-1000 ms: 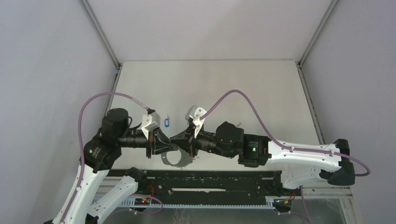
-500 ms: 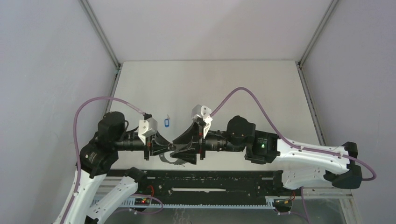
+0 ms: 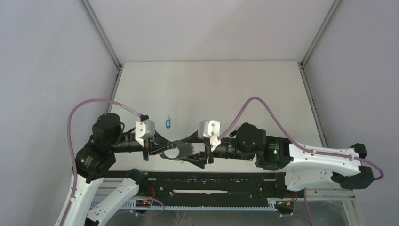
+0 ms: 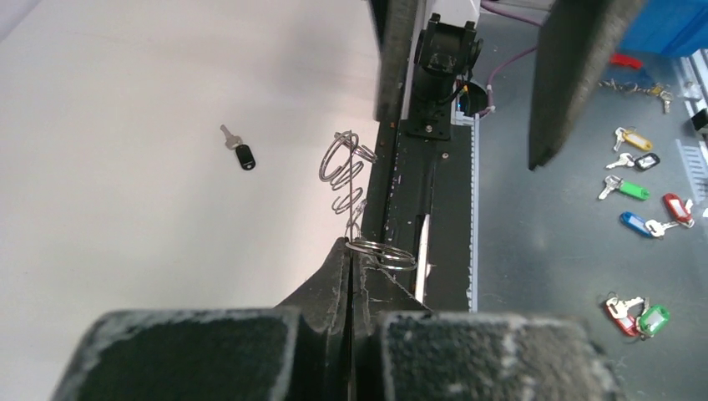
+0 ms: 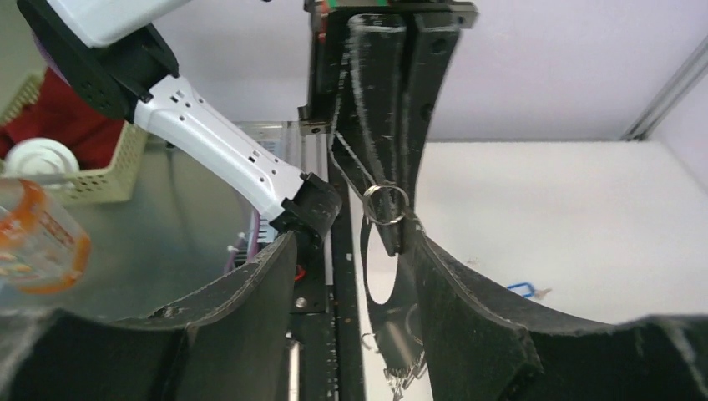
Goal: Put the keys on the keyring
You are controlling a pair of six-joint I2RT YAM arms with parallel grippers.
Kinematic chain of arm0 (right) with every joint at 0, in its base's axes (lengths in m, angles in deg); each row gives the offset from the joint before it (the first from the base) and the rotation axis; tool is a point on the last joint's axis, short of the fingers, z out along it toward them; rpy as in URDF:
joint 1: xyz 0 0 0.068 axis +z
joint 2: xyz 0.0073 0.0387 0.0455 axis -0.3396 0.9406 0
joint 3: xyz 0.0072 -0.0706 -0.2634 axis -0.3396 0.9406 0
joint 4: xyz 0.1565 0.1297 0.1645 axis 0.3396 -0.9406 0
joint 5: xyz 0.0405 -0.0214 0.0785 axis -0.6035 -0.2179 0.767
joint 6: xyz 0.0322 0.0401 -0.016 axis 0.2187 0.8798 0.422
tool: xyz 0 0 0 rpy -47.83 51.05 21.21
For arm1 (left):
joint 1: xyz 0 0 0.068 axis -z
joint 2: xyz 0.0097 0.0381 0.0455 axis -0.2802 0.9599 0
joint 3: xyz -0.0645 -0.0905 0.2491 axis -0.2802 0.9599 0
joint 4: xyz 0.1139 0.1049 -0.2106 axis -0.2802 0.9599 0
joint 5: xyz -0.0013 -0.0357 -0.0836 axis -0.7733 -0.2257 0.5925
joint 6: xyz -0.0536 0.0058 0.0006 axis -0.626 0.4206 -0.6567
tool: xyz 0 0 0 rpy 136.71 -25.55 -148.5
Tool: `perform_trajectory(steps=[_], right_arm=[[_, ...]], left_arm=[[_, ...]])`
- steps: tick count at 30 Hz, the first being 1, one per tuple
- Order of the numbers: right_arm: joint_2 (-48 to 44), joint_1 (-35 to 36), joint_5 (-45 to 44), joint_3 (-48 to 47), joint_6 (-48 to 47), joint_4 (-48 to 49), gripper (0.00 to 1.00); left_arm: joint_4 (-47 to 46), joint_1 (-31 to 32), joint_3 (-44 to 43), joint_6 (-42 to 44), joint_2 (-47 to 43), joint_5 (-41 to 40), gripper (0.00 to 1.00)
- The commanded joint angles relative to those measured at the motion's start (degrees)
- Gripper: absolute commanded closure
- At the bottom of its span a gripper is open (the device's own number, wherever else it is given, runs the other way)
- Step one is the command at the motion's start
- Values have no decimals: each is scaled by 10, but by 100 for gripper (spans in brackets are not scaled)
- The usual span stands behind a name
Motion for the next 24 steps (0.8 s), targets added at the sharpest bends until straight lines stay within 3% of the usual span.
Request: perform_trajectory(steps=[1, 6, 13, 24], right_arm=[[0, 59, -117, -3, -173, 17, 38], [35, 121, -213, -3, -270, 77, 43], [68, 120, -245, -3, -289, 143, 51], [71, 111, -256, -3, -277, 168, 55]], left_arm=[[-65, 0, -16, -89, -4, 4, 100], [-116, 0, -3, -204, -5, -39, 100], [-131, 0, 16, -210, -28, -46, 100], [-130, 1, 22, -200, -40, -40, 100]])
